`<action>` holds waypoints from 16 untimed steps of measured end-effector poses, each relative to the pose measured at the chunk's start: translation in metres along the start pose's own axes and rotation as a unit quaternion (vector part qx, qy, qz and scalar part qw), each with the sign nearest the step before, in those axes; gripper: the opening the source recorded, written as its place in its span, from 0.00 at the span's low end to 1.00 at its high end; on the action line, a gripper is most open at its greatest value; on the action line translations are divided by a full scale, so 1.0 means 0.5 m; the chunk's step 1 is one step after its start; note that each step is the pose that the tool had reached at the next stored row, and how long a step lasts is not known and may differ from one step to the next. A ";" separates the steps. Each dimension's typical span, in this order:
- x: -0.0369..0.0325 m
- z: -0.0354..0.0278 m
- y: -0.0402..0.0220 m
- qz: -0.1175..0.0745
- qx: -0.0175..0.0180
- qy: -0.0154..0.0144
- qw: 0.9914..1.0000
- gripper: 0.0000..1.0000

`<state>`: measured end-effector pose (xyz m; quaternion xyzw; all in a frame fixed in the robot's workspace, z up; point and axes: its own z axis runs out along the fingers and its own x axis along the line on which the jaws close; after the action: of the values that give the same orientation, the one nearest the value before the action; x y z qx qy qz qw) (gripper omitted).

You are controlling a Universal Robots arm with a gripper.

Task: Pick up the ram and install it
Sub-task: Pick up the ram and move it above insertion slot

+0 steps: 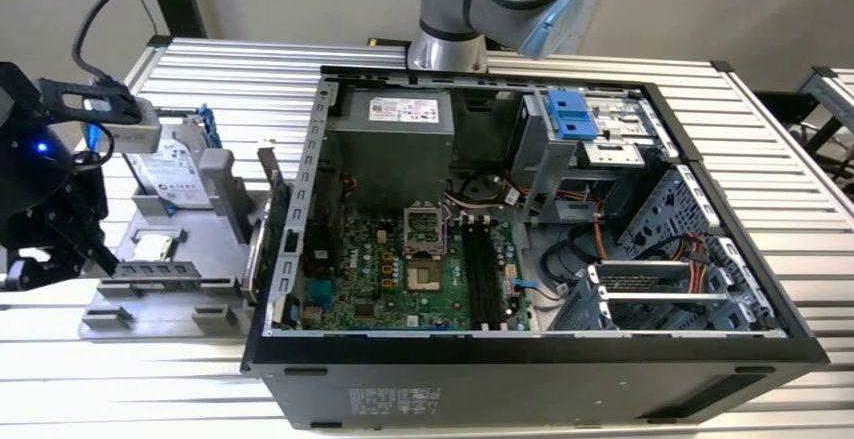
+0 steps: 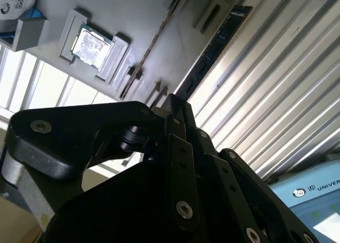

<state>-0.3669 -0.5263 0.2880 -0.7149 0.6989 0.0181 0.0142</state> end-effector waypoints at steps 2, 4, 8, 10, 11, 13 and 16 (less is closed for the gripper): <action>0.000 -0.005 0.000 0.000 0.000 0.000 1.000 0.00; -0.001 -0.011 0.000 0.000 0.000 0.000 1.000 0.00; -0.001 -0.022 0.000 0.000 0.000 0.000 1.000 0.00; -0.001 -0.028 0.000 0.000 0.000 0.000 1.000 0.00; -0.001 -0.031 0.000 0.000 0.000 0.000 1.000 0.00; -0.001 -0.037 0.000 0.000 0.000 0.000 1.000 0.00; -0.002 -0.046 0.000 0.000 0.000 0.000 1.000 0.00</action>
<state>-0.3668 -0.5264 0.3109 -0.7147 0.6991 0.0181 0.0143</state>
